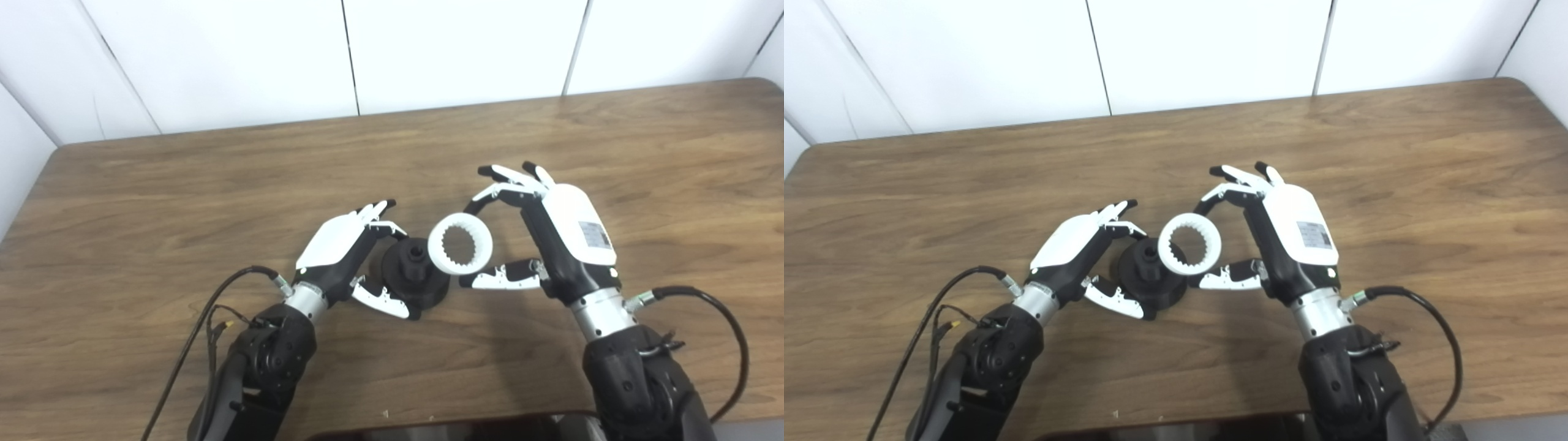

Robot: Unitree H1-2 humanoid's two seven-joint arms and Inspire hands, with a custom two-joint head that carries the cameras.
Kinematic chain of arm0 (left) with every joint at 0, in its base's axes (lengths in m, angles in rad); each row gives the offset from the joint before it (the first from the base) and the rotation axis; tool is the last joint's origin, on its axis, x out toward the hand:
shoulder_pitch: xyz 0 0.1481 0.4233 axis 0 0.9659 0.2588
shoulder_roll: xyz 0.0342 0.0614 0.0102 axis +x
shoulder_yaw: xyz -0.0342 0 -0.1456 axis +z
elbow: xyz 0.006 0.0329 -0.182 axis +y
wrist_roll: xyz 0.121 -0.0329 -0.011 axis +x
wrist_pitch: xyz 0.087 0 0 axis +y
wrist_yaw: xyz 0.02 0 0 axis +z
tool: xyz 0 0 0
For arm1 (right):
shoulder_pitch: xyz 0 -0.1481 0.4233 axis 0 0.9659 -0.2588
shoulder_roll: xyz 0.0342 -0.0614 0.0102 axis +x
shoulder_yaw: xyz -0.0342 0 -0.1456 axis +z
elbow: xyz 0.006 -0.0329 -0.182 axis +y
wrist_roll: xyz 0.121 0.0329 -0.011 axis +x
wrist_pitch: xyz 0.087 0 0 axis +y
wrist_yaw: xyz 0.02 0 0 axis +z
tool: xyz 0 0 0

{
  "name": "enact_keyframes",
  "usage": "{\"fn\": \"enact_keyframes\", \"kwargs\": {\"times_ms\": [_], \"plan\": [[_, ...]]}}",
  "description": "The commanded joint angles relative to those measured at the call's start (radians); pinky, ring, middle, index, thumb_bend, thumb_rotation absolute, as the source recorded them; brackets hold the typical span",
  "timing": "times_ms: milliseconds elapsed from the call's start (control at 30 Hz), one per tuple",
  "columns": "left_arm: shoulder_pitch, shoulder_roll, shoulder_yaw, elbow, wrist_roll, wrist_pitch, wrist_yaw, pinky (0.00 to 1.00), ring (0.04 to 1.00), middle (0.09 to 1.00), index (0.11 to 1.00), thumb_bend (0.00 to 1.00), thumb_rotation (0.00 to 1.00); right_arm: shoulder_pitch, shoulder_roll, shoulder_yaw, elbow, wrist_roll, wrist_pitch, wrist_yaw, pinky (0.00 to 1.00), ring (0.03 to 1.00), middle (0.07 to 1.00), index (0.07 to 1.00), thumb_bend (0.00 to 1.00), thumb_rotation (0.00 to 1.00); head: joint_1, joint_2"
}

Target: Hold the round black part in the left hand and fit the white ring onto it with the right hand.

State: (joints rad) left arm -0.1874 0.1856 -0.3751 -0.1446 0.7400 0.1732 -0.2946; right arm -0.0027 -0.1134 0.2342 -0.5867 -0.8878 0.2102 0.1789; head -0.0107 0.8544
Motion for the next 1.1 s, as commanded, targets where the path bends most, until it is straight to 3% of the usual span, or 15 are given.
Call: {"fn": "enact_keyframes", "kwargs": {"times_ms": [0,1067], "plan": [[-0.031,-0.001,0.001,-0.029,0.008,-0.013,0.016,1.0,1.0,1.0,0.588,0.96,0.28,-0.036,0.009,0.001,-0.02,-0.01,-0.025,-0.001,0.96,0.835,0.846,0.494,0.52,0.15,0.0,0.001],[-0.037,-0.006,-0.003,-0.043,0.007,0.001,0.013,1.0,1.0,1.0,0.585,0.95,0.31,-0.064,0.017,0.059,0.103,-0.041,-0.051,-0.007,0.87,0.8,0.834,0.494,0.52,0.15,0.016,0.014]]}}
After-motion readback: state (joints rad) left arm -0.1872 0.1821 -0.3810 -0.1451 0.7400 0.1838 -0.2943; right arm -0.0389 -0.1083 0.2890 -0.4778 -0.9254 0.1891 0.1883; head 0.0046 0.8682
